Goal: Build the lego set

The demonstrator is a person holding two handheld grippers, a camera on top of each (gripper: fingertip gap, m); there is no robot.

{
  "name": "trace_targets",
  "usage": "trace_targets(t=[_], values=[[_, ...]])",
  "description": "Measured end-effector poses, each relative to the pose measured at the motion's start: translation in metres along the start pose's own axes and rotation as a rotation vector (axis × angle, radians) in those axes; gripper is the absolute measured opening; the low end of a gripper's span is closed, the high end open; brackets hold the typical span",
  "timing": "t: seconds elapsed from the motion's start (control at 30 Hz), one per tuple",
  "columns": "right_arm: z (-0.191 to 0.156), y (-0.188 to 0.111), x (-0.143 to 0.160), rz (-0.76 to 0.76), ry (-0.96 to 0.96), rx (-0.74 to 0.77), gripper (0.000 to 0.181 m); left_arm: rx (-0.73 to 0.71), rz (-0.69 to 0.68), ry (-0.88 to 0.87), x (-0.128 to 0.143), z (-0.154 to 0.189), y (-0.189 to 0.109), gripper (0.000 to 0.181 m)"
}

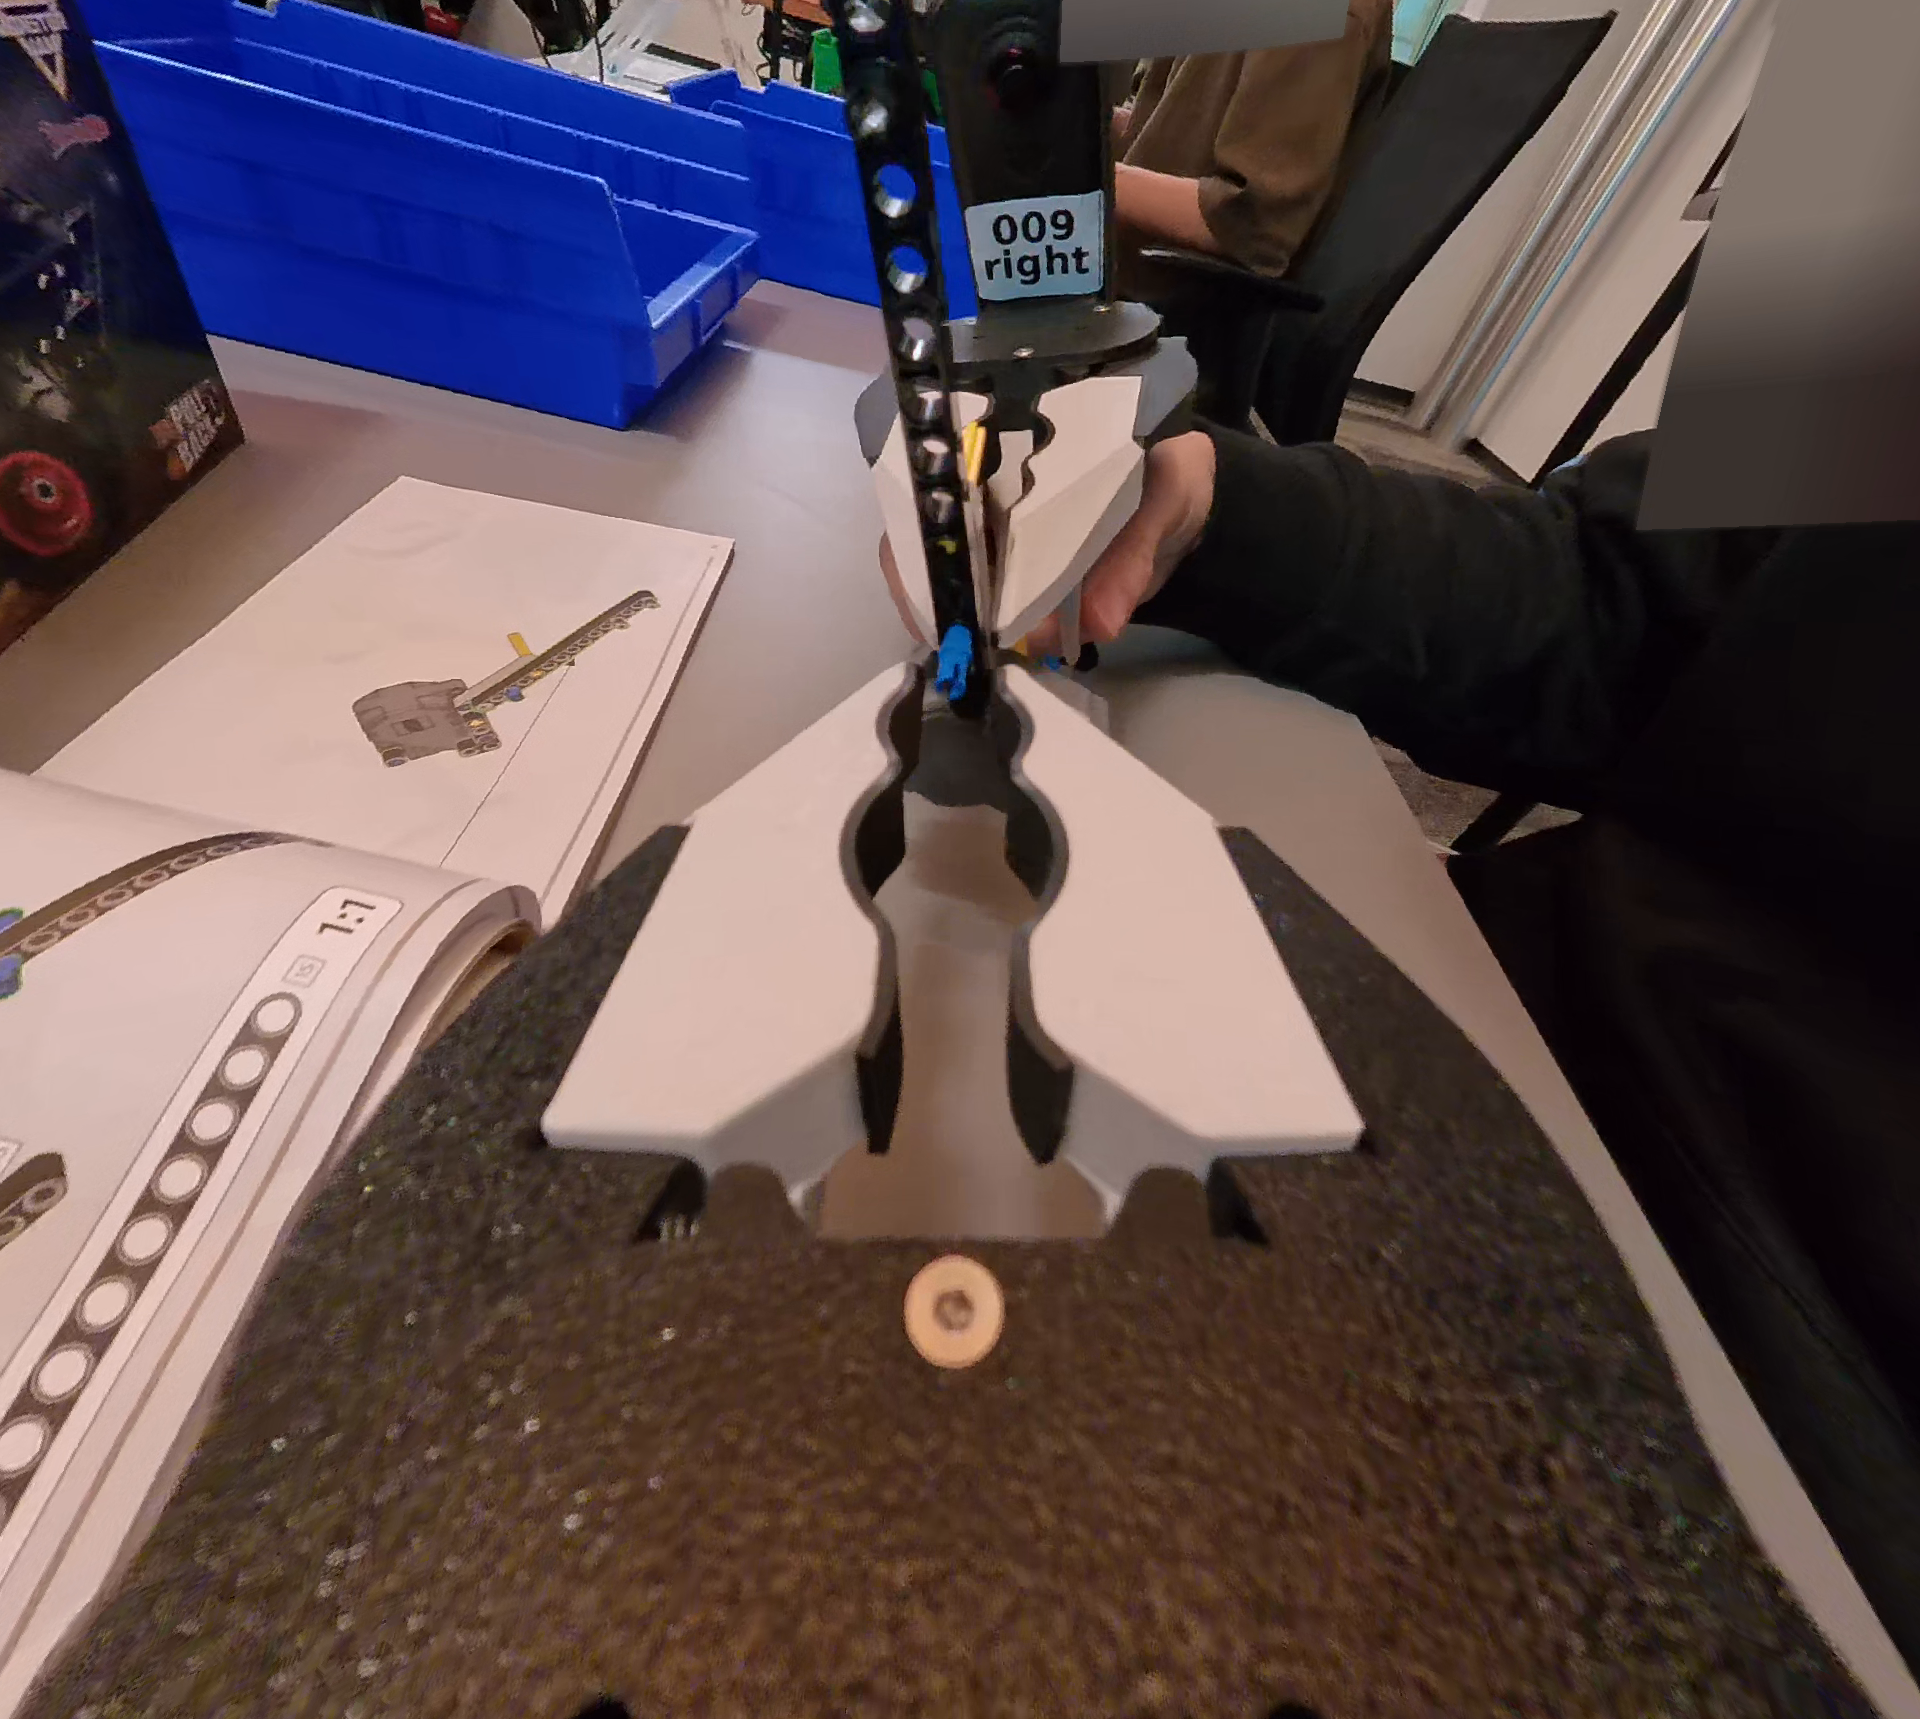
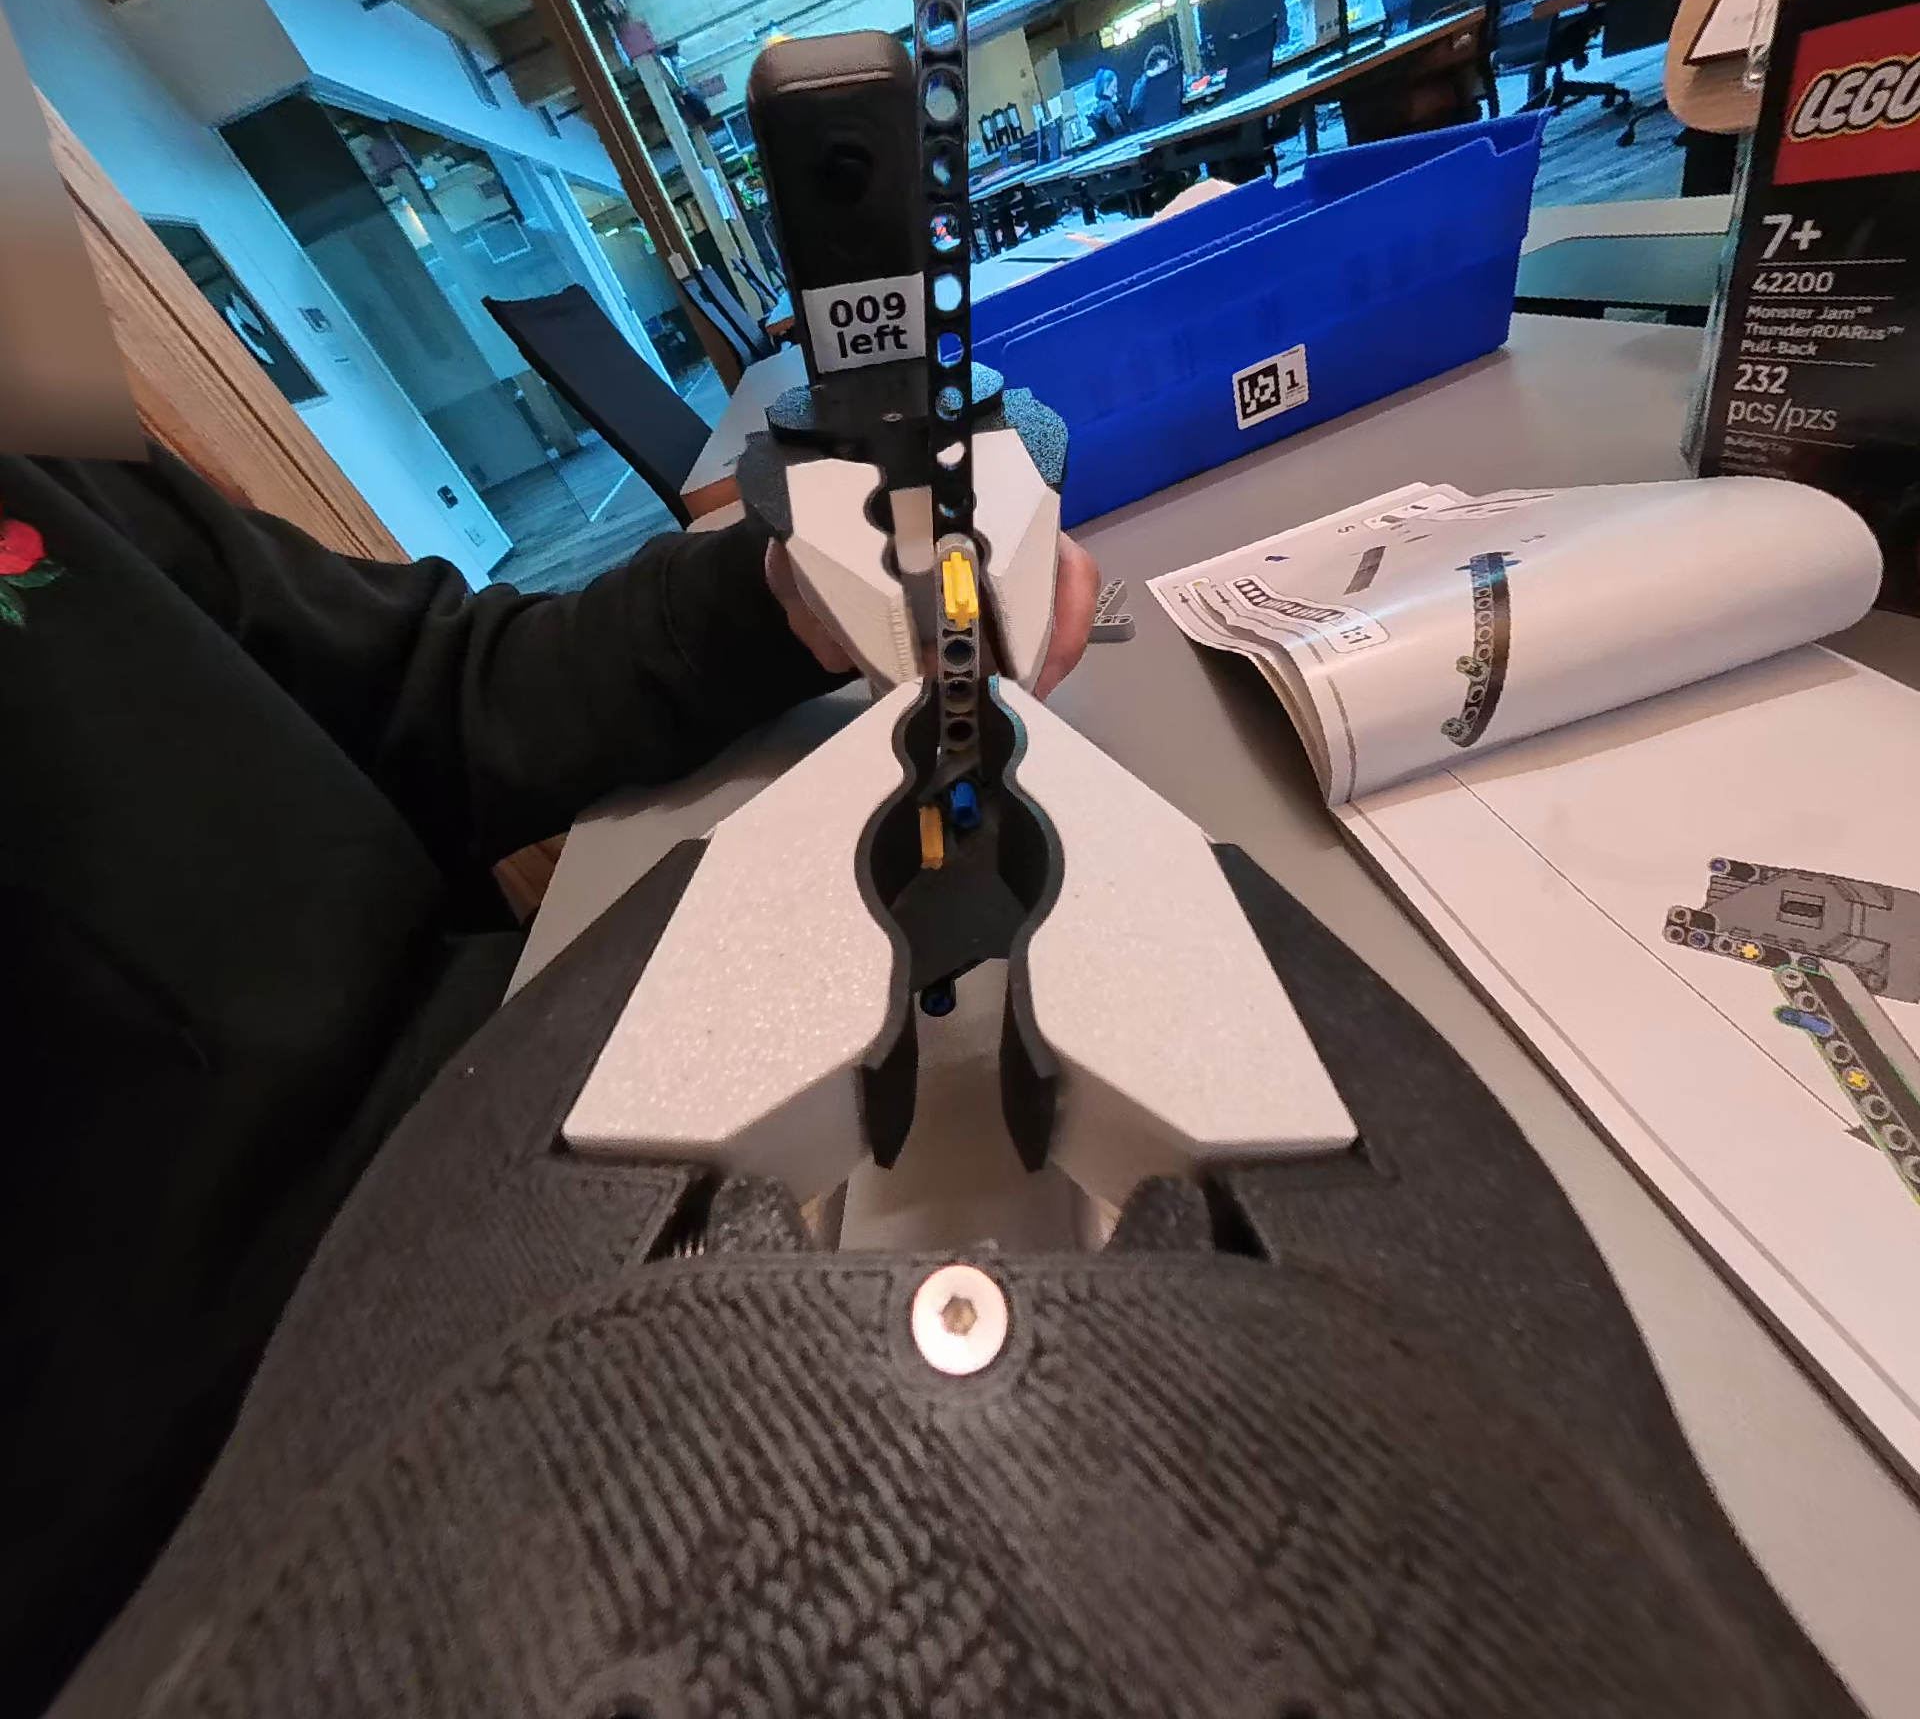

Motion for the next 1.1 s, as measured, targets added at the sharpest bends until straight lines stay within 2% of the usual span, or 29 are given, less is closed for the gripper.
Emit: trace_targets(t=[0.3, 0.6, 0.8, 0.93, 1.03, 1.1], values=[[0.0014, -0.0011, -0.0007, 0.014, 0.015, 0.000, 0.005, -0.021, -0.004, 0.030, -0.0023, -0.0002, -0.0002, 0.005], [0.0032, -0.0043, -0.0045, 0.124, 0.103, -0.023, 0.006, -0.002, 0.078, -0.037, -0.0080, -0.0020, 0.0036, 0.005], [0.0028, -0.0052, -0.0051, 0.135, 0.105, -0.036, 0.005, 0.012, 0.105, -0.053, -0.0081, -0.0021, 0.0042, 0.005], [0.0012, -0.0056, -0.0065, 0.109, 0.012, -0.002, 0.005, 0.024, 0.106, -0.061, -0.0080, -0.0022, 0.0033, 0.005], [0.0007, -0.0062, -0.0082, 0.132, 0.011, -0.002, 0.012, 0.020, 0.088, -0.060, -0.0051, -0.0030, 0.0038, 0.005], [0.0019, -0.0078, -0.0083, 0.129, 0.002, 0.010, 0.005, 0.020, 0.077, -0.058, -0.0039, -0.0032, 0.0037, 0.005]])
Point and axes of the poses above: each gripper's, where its closed fingertips meet, y out along the fingers, x out of its underside, z = x × y across the jaws, the point moved 6 cm from there along -y, back along the fingers, and after that the axes turned 5 degrees about -z, right-handed, at the moved point
